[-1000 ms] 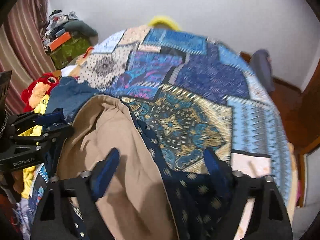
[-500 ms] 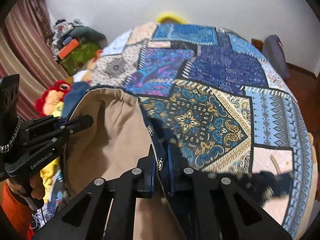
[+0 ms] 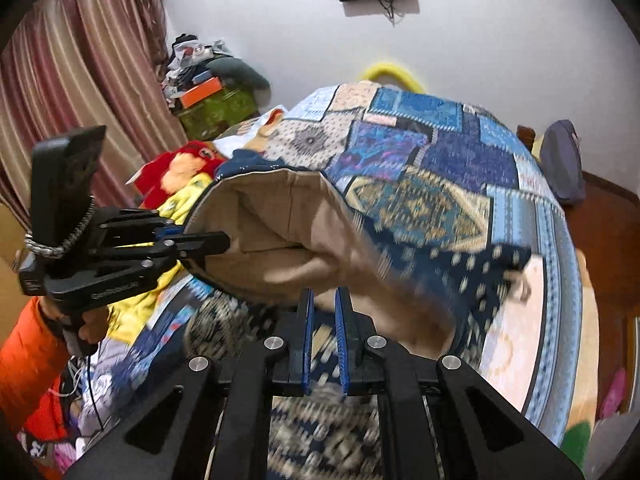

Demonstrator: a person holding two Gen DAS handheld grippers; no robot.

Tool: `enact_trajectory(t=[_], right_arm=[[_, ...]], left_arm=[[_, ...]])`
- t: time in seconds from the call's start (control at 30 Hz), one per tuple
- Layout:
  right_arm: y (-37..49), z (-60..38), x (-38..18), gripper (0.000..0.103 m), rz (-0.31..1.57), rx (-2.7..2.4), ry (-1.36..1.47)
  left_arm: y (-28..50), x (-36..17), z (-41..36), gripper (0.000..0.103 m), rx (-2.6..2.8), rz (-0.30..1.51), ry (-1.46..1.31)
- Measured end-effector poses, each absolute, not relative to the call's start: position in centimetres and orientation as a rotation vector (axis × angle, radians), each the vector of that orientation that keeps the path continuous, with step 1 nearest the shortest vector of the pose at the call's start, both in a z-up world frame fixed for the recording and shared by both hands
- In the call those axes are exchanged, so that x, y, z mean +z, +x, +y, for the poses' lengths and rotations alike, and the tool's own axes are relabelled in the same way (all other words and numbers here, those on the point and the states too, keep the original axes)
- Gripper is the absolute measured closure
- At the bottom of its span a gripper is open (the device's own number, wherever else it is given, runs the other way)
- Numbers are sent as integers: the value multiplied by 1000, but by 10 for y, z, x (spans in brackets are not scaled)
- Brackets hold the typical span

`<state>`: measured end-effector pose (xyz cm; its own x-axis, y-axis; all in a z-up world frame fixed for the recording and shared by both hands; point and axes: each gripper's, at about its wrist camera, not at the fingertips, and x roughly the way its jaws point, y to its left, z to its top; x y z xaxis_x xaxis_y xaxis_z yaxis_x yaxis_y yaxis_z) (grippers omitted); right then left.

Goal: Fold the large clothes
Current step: 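Lift the hoodie side with both grippers and fold it over the body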

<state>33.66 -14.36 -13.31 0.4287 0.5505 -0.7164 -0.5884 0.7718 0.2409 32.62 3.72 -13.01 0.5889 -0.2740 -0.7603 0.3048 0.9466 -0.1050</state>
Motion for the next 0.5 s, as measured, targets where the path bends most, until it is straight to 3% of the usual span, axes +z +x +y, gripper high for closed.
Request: enact_trajectory(t=[0.5], right_arm=[[273, -206, -188, 95, 975, 497, -37]], left_arm=[[235, -238, 13, 95, -368, 1080, 152]])
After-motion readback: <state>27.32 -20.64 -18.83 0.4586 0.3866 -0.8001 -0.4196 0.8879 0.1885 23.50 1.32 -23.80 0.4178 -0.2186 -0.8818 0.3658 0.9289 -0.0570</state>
